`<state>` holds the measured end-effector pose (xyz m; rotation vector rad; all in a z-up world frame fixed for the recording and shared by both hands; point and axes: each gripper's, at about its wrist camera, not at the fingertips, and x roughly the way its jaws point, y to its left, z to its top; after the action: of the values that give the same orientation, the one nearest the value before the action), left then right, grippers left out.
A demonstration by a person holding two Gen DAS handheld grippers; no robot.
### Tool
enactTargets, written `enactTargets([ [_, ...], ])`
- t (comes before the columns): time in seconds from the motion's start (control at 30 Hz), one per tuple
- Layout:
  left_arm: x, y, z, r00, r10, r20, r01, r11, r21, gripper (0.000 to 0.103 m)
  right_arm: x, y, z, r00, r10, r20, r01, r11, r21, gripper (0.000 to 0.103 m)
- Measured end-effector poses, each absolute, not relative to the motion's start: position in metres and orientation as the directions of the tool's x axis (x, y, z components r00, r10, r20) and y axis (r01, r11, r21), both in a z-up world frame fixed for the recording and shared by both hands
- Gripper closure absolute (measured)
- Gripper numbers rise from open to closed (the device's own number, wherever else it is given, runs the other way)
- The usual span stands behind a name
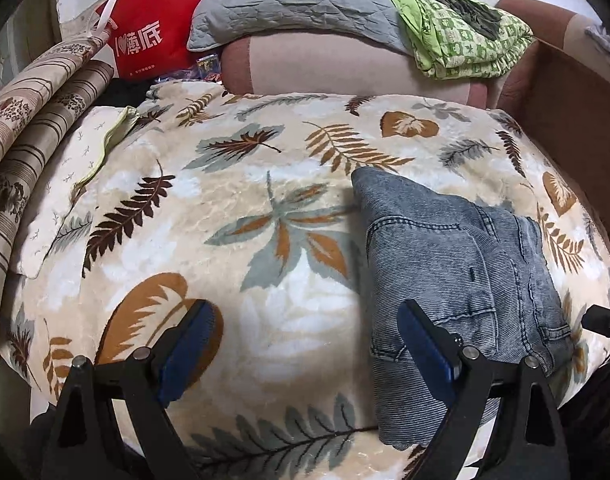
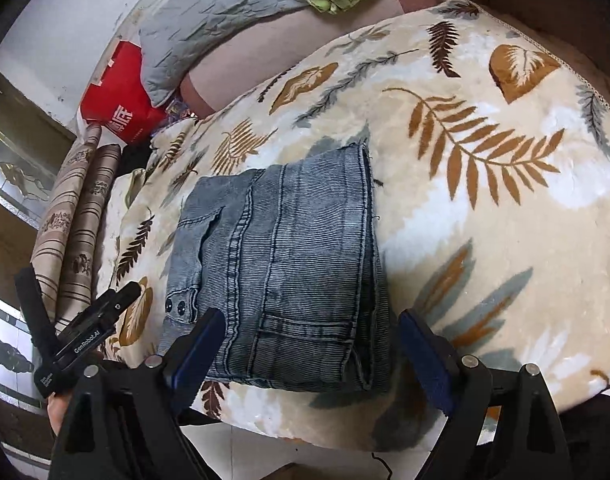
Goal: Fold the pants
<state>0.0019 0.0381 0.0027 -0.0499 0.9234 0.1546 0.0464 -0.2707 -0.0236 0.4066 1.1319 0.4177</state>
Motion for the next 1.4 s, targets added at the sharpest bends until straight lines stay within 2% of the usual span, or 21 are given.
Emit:
enactTargets([
  [0.3,0.010,0.036,-0.003,0.567,0.090,-0.819,-0.137,0.991,0.014,0.010,0.058,-0.276,-0.032,0.342,0.532,-0.775,-0.109,0.841,0.529,0.013],
  [0.33,0.011,0.037,-0.004,0.565,0.060,-0.823,-0.127,0.992,-0.015,0.010,0.060,-0.278,-0.034,0.335,0.535,-0.775,-0.103,0.839,0.535,0.013],
  [0.5,0.024,0.050,-0.020,0.501,-0.261,-0.825,-0.092,0.932,-0.350,0.010,0.077,-0.292,-0.045,0.295,0.605,-0.740,-0.067,0.785,0.615,0.013],
  [0.6,0.031,0.047,-0.023,0.494,-0.318,-0.809,-0.083,0.909,-0.408,0.010,0.090,-0.299,-0.052,0.272,0.643,-0.716,-0.033,0.750,0.660,0.013],
  [0.73,0.028,0.043,-0.019,0.513,-0.292,-0.807,-0.080,0.920,-0.384,0.010,0.089,-0.301,-0.046,0.293,0.658,-0.694,-0.031,0.732,0.681,0.013],
  [0.87,0.013,0.035,-0.008,0.565,-0.181,-0.805,-0.077,0.960,-0.271,0.010,0.084,-0.284,-0.024,0.315,0.657,-0.685,-0.105,0.741,0.663,0.013],
  [0.97,0.008,0.013,-0.016,0.540,-0.148,-0.829,-0.023,0.981,-0.191,0.010,0.101,-0.262,0.000,0.376,0.675,-0.635,-0.173,0.724,0.668,0.013],
  [1.0,0.008,0.006,-0.021,0.527,-0.125,-0.841,-0.012,0.988,-0.154,0.010,0.115,-0.255,0.005,0.395,0.703,-0.591,-0.186,0.692,0.698,0.013],
  [1.07,0.009,-0.007,-0.040,0.473,-0.075,-0.878,0.014,0.997,-0.077,0.010,0.139,-0.241,-0.005,0.362,0.749,-0.555,-0.203,0.644,0.737,0.013],
  [1.1,0.008,-0.009,-0.044,0.479,-0.063,-0.876,0.008,0.998,-0.067,0.009,0.156,-0.231,-0.024,0.312,0.756,-0.576,-0.186,0.643,0.743,0.013],
  [1.17,0.008,-0.007,-0.044,0.493,-0.078,-0.867,0.003,0.996,-0.088,0.008,0.174,-0.225,-0.067,0.247,0.672,-0.699,-0.067,0.731,0.679,0.016],
  [1.2,0.008,-0.005,-0.042,0.487,-0.076,-0.870,0.001,0.996,-0.086,0.008,0.176,-0.228,-0.080,0.246,0.655,-0.715,-0.025,0.741,0.671,0.017],
  [1.4,-0.002,0.001,-0.025,0.538,-0.095,-0.837,-0.004,0.993,-0.116,0.009,0.123,-0.245,-0.025,0.336,0.711,-0.618,-0.097,0.679,0.728,0.017],
])
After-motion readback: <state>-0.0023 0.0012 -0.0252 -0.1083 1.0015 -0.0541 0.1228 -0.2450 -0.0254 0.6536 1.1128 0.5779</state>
